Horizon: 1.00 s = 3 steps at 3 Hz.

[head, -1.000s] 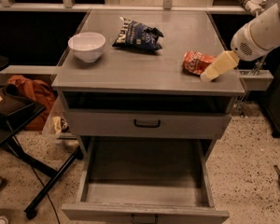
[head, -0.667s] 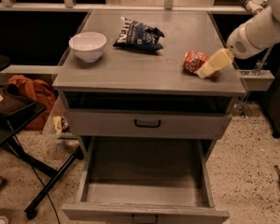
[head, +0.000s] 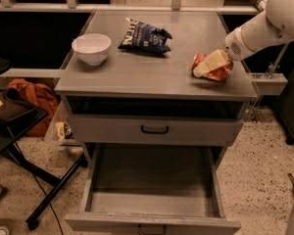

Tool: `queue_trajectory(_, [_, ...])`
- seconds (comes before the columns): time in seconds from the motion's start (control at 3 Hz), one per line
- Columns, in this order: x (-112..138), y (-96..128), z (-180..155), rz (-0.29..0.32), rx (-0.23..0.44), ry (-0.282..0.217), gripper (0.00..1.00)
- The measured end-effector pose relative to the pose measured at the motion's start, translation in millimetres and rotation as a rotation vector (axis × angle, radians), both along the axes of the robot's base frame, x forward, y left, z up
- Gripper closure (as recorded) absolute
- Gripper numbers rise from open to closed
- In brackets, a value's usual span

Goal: Place coke can into middle drawer

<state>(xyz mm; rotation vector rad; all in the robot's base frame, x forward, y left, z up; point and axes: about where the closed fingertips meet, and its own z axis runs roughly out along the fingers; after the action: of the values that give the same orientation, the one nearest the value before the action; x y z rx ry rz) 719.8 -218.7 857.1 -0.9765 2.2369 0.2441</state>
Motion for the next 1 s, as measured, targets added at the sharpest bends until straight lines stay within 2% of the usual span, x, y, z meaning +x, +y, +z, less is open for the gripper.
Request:
queue_trajectory(0.33, [3, 15, -1, 0.03, 0.029, 0.008, 0.36])
queue_trajectory(0.67, [-11, 19, 5, 0.049, 0.037, 0.005, 0.59])
queue_trajectory(1.0, [-42, 16, 19, 0.062, 0.057, -0.011, 0.82])
